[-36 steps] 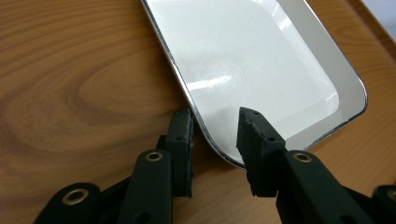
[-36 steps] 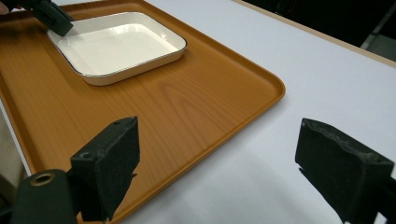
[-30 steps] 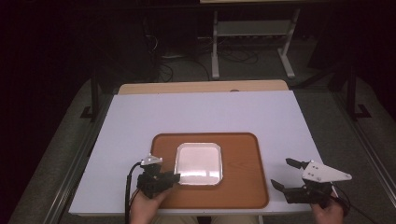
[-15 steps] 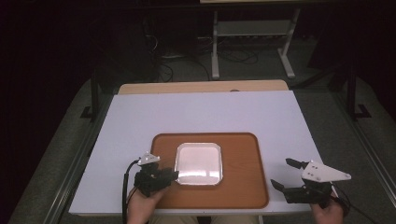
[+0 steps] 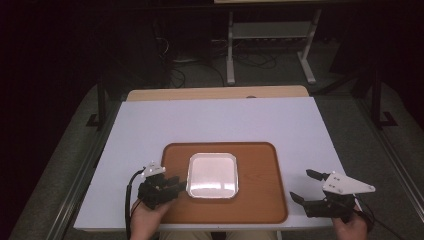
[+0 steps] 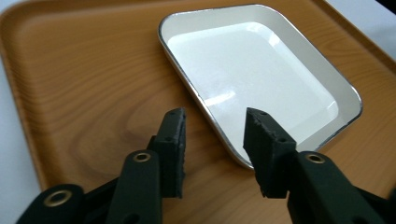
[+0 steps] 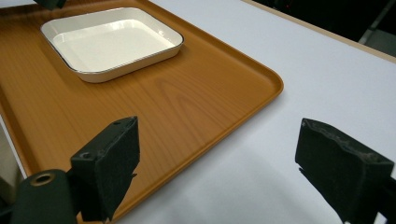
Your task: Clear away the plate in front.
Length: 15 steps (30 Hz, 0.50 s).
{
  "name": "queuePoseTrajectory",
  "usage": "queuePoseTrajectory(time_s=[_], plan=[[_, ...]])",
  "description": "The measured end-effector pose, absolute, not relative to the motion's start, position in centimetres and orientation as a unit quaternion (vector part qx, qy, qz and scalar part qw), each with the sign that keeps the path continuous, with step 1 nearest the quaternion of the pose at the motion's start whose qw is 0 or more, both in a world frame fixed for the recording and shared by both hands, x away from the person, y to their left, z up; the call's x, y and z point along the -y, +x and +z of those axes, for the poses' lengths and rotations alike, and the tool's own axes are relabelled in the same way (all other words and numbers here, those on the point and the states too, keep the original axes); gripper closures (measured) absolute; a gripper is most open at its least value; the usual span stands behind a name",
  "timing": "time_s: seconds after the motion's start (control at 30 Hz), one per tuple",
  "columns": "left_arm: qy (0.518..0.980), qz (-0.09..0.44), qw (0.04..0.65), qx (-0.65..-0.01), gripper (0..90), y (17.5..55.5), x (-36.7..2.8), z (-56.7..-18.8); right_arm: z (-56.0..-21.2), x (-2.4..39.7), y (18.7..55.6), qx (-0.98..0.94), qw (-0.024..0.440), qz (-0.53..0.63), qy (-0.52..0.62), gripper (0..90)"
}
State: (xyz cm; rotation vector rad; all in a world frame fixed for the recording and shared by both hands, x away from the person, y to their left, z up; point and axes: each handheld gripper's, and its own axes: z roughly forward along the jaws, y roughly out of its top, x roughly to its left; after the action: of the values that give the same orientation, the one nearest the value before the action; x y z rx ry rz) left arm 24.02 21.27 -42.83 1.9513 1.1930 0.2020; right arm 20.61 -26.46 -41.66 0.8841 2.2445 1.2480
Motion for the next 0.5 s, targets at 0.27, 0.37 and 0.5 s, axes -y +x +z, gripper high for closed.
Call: queuePoseTrajectory(time_s=[0.27,0.37,0.5], plan=[[0.781,0.073,0.423,-0.453,57.0,24.1,-22.1,-42.9,-41.7,26.4,20.7,-0.810,0.211,0.444,0.320,13.0],[0.781,0.072,0.429,-0.448,56.7,24.2,-22.5,-42.9,-41.8,26.3,20.7,-0.812,0.212,0.442,0.318,13.0],[0.781,0.075,0.439,-0.438,56.2,24.1,-23.0,-42.6,-41.7,26.3,20.7,-0.813,0.212,0.441,0.318,13.0]])
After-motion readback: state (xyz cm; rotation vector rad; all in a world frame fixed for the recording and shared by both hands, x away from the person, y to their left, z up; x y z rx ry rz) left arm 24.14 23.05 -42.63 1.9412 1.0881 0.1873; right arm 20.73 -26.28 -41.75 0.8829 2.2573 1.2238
